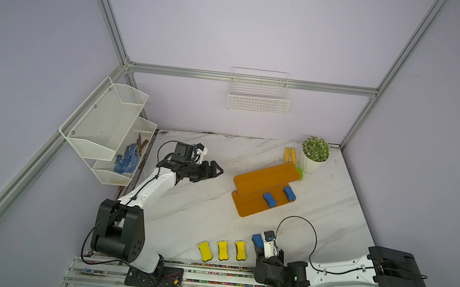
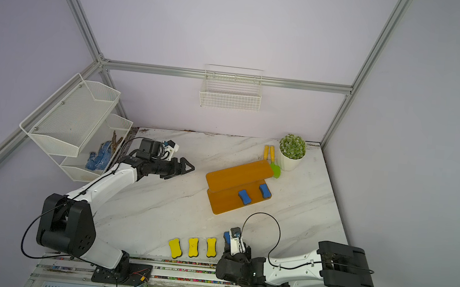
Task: Remove the whiteboard erasers from the shelf
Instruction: Place the whiteboard eraser at the center of the board.
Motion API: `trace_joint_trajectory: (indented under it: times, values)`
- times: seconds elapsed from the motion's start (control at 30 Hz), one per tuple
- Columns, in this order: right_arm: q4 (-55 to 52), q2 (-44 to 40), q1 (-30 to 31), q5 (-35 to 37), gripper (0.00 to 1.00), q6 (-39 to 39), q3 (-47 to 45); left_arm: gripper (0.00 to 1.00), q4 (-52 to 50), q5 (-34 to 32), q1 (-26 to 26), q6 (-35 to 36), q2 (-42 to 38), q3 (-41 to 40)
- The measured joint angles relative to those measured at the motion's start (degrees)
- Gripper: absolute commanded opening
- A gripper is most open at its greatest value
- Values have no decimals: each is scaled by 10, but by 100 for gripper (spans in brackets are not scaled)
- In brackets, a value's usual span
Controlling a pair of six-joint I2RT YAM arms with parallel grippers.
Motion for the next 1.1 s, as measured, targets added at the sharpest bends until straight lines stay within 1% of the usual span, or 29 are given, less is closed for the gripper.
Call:
trace_joint_trajectory:
  times: [0.1,0.2,0.33,0.47,0.6,0.8,0.87,0.9,0.93,1.1]
  values:
    - [-54,17,24,17,40,66,18,90,0,0,0,0,0,0]
    - [-90,23,42,27,42,120,26,90,0,0,0,0,0,0]
    - [-118,40,60,30,48,170,31,90,0,0,0,0,0,0]
    - [-131,63,66,28,57,201,40,90,0,-1,0,0,0,0]
    - [-138,74,68,23,62,216,51,90,0,-3,0,0,0,0]
    - [-143,69,68,20,64,223,53,90,0,-7,0,0,0,0]
    - [-148,57,68,20,64,225,54,90,0,-7,0,0,0,0]
    - [-151,50,68,20,70,225,54,90,0,-7,0,0,0,0]
    - [-156,42,68,21,72,226,55,90,0,-7,0,0,0,0]
    - [-171,-12,65,30,74,220,56,90,0,-9,0,0,0,0]
